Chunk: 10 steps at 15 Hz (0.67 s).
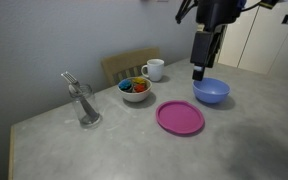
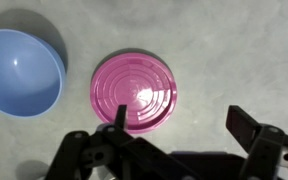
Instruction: Place the lid on the bowl then put it on the table
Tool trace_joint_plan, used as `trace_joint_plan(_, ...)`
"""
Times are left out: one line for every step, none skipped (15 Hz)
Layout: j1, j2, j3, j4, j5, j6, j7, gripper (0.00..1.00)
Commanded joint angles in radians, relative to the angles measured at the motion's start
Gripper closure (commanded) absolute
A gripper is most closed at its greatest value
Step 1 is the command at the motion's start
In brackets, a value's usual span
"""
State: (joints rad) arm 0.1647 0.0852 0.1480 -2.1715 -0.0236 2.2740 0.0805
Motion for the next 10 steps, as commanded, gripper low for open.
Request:
trace_joint_plan(0.004, 0.152, -0.006, 0.143, -0.028, 0.003, 0.051, 0.0)
trace_joint_plan(0.009, 0.192, -0.005, 0.181, -0.029, -0.003, 0.044, 0.0)
trace_joint_plan(0.012, 0.229, -0.006, 0.214, -0.029, -0.007, 0.042, 0.0)
trace_joint_plan(0.014, 0.265, -0.004, 0.243, -0.018, -0.01, 0.031, 0.0)
trace_joint_plan(0.013, 0.296, -0.002, 0.262, -0.005, -0.01, 0.016, 0.0)
trace_joint_plan(0.013, 0.324, 0.001, 0.277, 0.01, -0.007, 0.011, 0.0)
trace_joint_plan(0.01, 0.347, 0.006, 0.284, 0.027, -0.001, -0.001, 0.0)
trace_joint_plan(0.007, 0.37, 0.011, 0.289, 0.049, 0.009, -0.002, 0.0)
trace_joint_plan(0.004, 0.389, 0.017, 0.291, 0.072, 0.018, -0.007, 0.0)
trace_joint_plan(0.0, 0.409, 0.024, 0.288, 0.102, 0.034, -0.011, 0.0)
